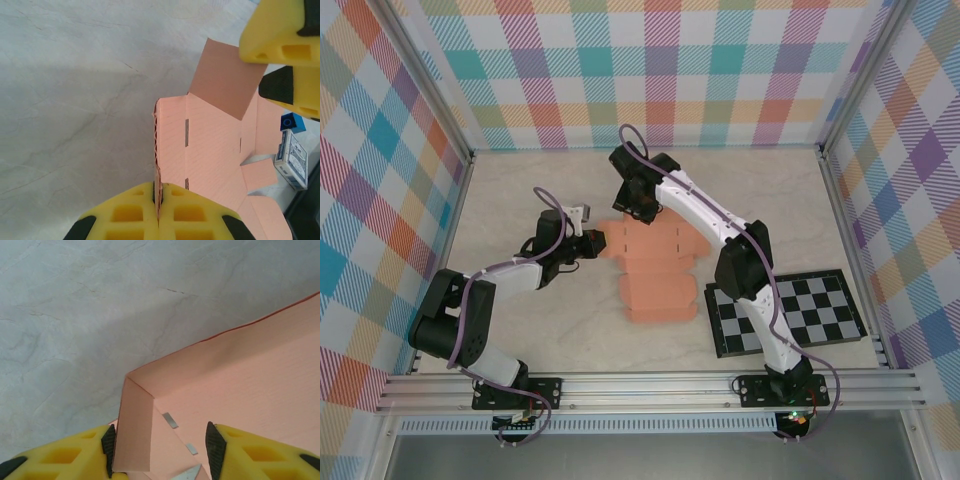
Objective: Fold the paper box
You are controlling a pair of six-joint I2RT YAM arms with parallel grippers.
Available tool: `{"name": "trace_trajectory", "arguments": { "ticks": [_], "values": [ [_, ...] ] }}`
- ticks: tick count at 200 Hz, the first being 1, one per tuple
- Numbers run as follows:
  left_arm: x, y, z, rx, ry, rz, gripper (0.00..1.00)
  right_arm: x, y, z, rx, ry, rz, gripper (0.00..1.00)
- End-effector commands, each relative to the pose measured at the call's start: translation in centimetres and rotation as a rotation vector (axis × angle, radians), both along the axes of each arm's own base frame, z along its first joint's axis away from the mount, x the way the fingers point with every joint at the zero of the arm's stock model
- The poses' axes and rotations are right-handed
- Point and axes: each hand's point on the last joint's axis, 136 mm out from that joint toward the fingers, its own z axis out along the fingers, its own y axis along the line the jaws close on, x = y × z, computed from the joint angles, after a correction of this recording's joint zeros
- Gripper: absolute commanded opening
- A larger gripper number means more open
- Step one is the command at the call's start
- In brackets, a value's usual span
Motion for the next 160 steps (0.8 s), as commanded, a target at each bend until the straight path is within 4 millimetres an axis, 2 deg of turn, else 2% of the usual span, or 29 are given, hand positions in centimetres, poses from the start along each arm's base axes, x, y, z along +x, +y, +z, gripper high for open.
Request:
{"name": "trace_trajectory", "arguments": {
  "ticks": [1,42,97,124,160],
  "values": [
    [0.5,0.2,1.7,0.015,-0.085,0.017,0.0,-1.1,-1.0,1.3,-0.026,-0.008,0.038,0.46],
    [0.4,0.3,1.9,0.012,-0.097,0.023,0.0,-1.8,-2.4,0.6,-0.05,0.002,0.057,0.43],
    [0.1,0.3,2.0,0.008,-0.102,0.015,0.0,-1.3,-3.4,0.6,-0.02,-0.007,0.163,0.43],
    [0.2,0.4,1.9,0.013,-0.098,0.022,0.0,-1.6,-2.6,1.3,0.033,-0.005,0.237,0.45],
    [0.4,0.6,1.7,0.008,-0.083,0.048,0.0,-3.3,-1.5,3.7,0.129,0.005,0.323,0.57]
  ]
}}
